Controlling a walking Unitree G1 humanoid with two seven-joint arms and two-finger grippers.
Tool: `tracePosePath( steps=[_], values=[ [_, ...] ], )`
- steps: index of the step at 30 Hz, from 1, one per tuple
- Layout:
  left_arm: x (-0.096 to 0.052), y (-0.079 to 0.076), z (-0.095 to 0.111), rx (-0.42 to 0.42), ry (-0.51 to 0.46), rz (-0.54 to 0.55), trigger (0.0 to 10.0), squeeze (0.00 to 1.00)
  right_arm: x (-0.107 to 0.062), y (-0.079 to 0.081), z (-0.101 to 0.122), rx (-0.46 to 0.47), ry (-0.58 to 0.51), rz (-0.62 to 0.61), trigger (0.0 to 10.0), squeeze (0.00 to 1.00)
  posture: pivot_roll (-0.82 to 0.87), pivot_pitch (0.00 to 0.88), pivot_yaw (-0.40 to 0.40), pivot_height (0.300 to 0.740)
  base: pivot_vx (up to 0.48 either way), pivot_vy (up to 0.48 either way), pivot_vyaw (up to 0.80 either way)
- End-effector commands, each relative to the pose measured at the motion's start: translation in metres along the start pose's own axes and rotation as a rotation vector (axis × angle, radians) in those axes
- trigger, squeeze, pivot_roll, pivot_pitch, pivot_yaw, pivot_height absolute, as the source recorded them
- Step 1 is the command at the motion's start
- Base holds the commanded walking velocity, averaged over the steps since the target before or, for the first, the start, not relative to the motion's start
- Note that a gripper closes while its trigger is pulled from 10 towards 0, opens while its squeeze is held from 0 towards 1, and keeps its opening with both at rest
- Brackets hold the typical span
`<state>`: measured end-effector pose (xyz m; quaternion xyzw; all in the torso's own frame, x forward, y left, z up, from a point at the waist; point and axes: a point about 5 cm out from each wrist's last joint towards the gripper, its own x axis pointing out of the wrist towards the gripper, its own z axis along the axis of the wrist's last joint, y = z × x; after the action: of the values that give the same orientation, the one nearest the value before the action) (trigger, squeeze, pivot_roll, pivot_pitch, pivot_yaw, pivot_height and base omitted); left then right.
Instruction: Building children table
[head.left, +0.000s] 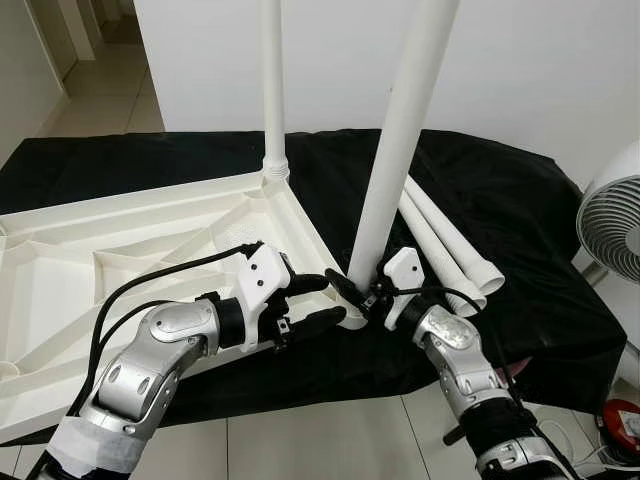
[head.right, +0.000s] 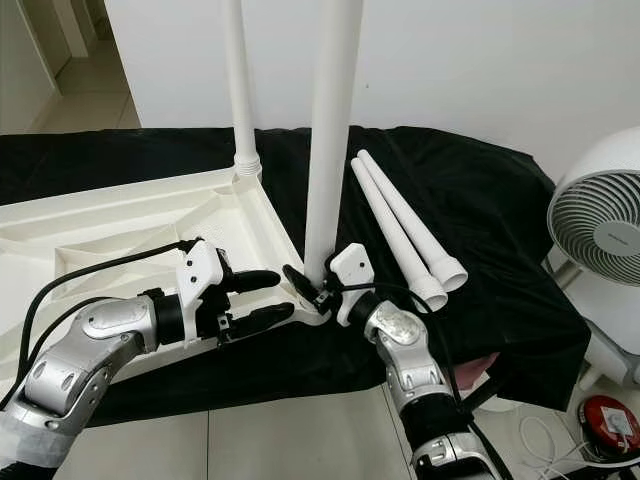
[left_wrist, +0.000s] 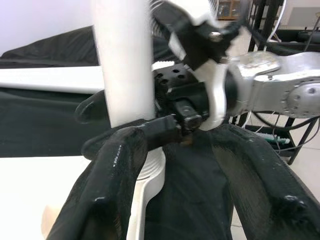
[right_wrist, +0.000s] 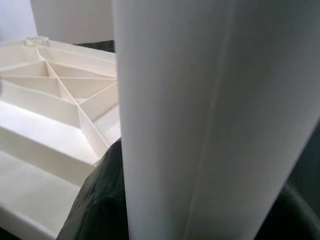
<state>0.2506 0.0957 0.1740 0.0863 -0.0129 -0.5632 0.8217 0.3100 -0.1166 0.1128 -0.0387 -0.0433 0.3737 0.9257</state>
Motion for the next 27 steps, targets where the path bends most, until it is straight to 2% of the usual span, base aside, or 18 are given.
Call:
tracePosePath(
  steps=[1,2,3,6,8,10,11,13,17,21,23,25,27],
  values=[
    [0.000,-0.003,0.001,-0.005,0.003,-0.017,10.0,0.00,-0.020,-0.004,-0.043,0.165,0.193,-0.090,10.0,0.00,-0.01,0.000,-0.016,0.740,0.000,0.000,0.00],
    [0.000,-0.003,0.001,-0.005,0.003,-0.017,10.0,0.00,-0.020,-0.004,-0.043,0.165,0.193,-0.090,10.0,0.00,-0.01,0.000,-0.016,0.740,0.000,0.000,0.00],
    [0.000,-0.003,0.001,-0.004,0.004,-0.018,10.0,0.00,-0.021,-0.006,-0.044,0.216,0.188,-0.121,10.0,0.00,-0.01,0.000,-0.017,0.740,0.000,0.000,0.00],
    [0.000,-0.003,0.001,-0.004,0.005,-0.019,10.0,0.00,-0.022,-0.004,-0.046,0.219,0.191,-0.126,10.0,0.00,-0.01,0.000,-0.015,0.740,0.000,0.000,0.00],
    [0.000,-0.003,0.001,-0.004,0.005,-0.020,10.0,0.00,-0.022,-0.001,-0.047,0.191,0.193,-0.115,10.0,0.00,-0.01,0.000,-0.014,0.740,0.000,0.000,0.00],
    [0.000,-0.003,0.001,-0.004,0.005,-0.021,10.0,0.00,-0.021,0.005,-0.045,0.095,0.185,-0.091,10.0,0.00,-0.01,0.000,-0.014,0.740,0.000,0.000,0.00],
    [0.000,-0.003,0.001,-0.004,0.005,-0.021,10.0,0.00,-0.021,0.005,-0.045,0.095,0.185,-0.091,10.0,0.00,-0.01,0.000,-0.014,0.740,0.000,0.000,0.00],
    [0.000,-0.003,0.001,-0.005,0.005,-0.022,10.0,0.00,-0.019,0.010,-0.040,0.030,0.170,-0.051,10.0,0.00,-0.02,0.000,-0.013,0.740,0.000,0.000,0.00],
    [0.000,-0.003,0.001,-0.004,0.005,-0.022,10.0,0.00,-0.018,0.014,-0.038,-0.013,0.166,-0.016,10.0,0.00,-0.02,0.000,-0.014,0.740,0.000,0.000,0.00],
    [0.000,-0.003,0.001,-0.003,0.004,-0.023,10.0,0.00,-0.019,0.015,-0.040,-0.007,0.175,-0.011,10.0,0.00,-0.02,0.000,-0.015,0.740,0.000,0.000,0.00],
    [0.001,-0.003,0.002,-0.003,0.004,-0.022,10.0,0.00,-0.020,0.015,-0.042,0.027,0.175,-0.024,10.0,0.00,-0.02,0.000,-0.015,0.740,0.000,0.000,0.00],
    [0.001,-0.003,0.002,-0.003,0.004,-0.023,10.0,0.00,-0.022,0.010,-0.047,0.177,0.161,-0.112,10.0,0.00,-0.02,0.000,-0.015,0.740,0.000,0.000,0.00],
    [0.001,-0.004,0.001,-0.004,0.005,-0.025,10.0,0.00,-0.026,0.006,-0.053,0.256,0.165,-0.179,10.0,0.00,-0.02,0.000,-0.015,0.740,0.000,0.000,0.00]
  ],
)
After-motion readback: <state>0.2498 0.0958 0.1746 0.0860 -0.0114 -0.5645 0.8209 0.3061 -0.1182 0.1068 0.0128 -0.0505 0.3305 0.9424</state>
